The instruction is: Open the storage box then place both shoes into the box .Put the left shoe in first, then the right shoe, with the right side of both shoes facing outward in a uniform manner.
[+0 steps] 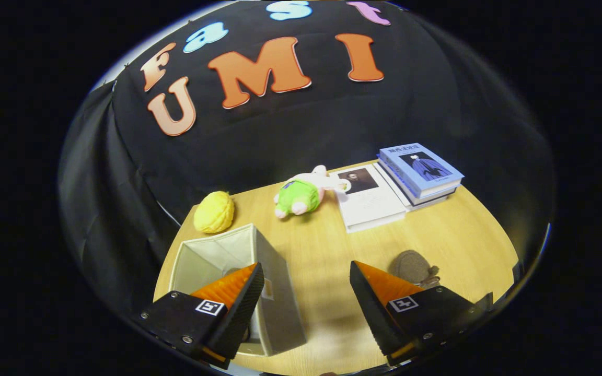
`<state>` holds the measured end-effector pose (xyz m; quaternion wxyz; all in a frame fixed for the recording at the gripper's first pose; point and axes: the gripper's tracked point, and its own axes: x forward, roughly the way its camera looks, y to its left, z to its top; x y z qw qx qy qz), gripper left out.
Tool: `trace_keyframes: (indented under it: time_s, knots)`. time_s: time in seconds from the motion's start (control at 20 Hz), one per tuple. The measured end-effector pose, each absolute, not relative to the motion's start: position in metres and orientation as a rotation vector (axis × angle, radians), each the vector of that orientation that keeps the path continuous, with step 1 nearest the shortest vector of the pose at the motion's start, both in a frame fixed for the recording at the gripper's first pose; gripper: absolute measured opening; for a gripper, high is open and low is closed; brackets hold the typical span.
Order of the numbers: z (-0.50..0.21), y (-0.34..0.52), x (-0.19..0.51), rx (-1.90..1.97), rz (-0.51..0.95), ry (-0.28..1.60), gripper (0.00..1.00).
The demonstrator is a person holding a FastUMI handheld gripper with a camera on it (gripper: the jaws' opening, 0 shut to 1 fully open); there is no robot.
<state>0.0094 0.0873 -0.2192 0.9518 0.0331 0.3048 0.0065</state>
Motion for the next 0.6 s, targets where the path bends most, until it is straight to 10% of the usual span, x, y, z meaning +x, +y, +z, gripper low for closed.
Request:
trace_keyframes:
  time_s: [0.6]
  knots:
    - [-0.240,-0.064,-0.023,0.122,-0.242,0.640,0.98]
